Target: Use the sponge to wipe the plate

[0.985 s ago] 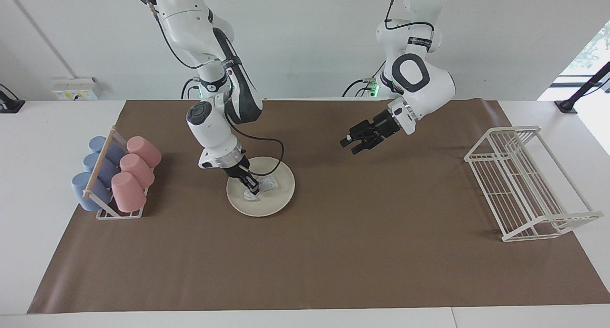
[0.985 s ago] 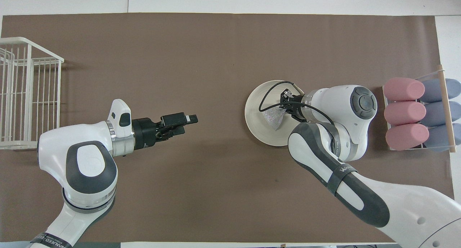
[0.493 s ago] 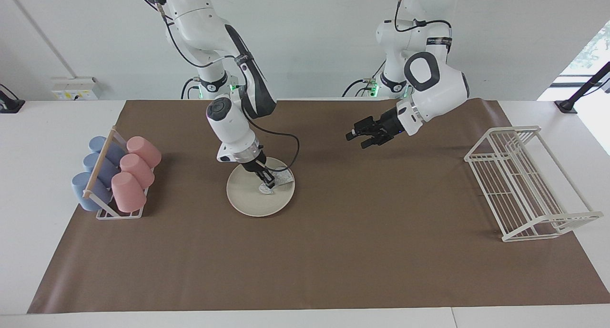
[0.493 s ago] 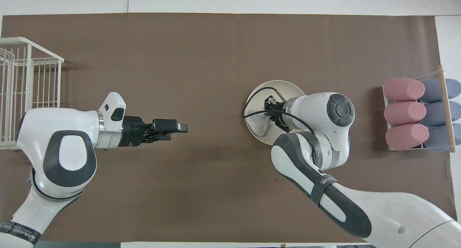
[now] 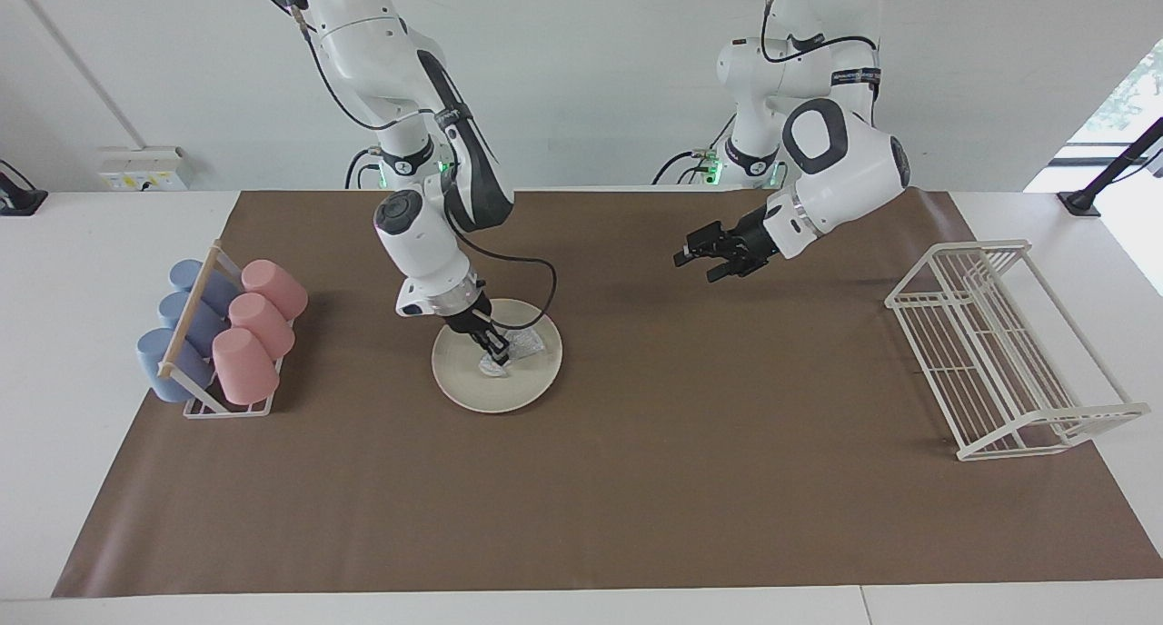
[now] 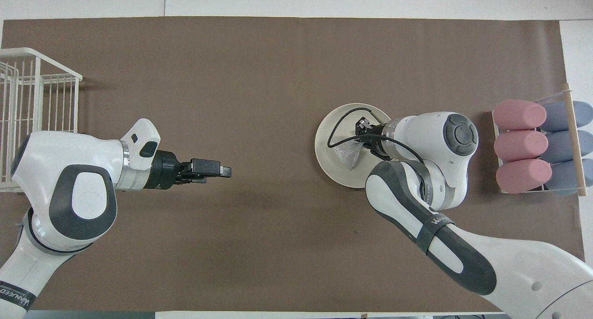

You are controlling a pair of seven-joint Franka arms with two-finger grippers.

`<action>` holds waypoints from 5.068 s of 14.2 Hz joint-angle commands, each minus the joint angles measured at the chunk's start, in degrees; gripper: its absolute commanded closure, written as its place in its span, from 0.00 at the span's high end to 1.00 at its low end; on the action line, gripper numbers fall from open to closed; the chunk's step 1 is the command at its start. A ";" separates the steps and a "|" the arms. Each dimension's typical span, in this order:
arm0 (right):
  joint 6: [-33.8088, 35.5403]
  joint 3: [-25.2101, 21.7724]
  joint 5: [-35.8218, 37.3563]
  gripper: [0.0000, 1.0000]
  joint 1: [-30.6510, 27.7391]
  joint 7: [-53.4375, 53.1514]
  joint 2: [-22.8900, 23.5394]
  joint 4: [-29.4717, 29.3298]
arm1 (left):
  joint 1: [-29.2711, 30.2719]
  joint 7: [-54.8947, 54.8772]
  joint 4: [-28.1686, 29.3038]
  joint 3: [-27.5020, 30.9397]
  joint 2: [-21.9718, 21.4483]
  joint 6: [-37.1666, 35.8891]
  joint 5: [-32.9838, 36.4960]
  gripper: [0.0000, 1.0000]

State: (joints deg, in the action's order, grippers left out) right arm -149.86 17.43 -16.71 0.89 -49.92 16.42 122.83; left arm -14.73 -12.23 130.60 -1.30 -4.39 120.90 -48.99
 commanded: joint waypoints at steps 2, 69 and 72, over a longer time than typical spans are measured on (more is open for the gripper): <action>-1.75 0.33 0.45 0.00 -1.50 3.60 1.07 1.01 | 0.41 1.07 -1.49 0.07 0.08 -1.11 3.90 1.00; 43.95 0.77 10.03 1.00 12.57 -53.12 -17.56 -22.11 | -9.44 -11.50 0.97 -0.46 -5.19 -6.65 -42.24 0.00; 47.72 0.77 10.12 1.00 6.78 -30.76 -18.79 -22.11 | -9.53 -10.54 1.50 -0.28 -5.19 -5.34 -41.98 0.00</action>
State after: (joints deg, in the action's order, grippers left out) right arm -104.17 18.01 -7.42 11.87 -93.54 -0.49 99.85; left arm -23.00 -23.37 130.01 -2.35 -7.70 113.20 -90.13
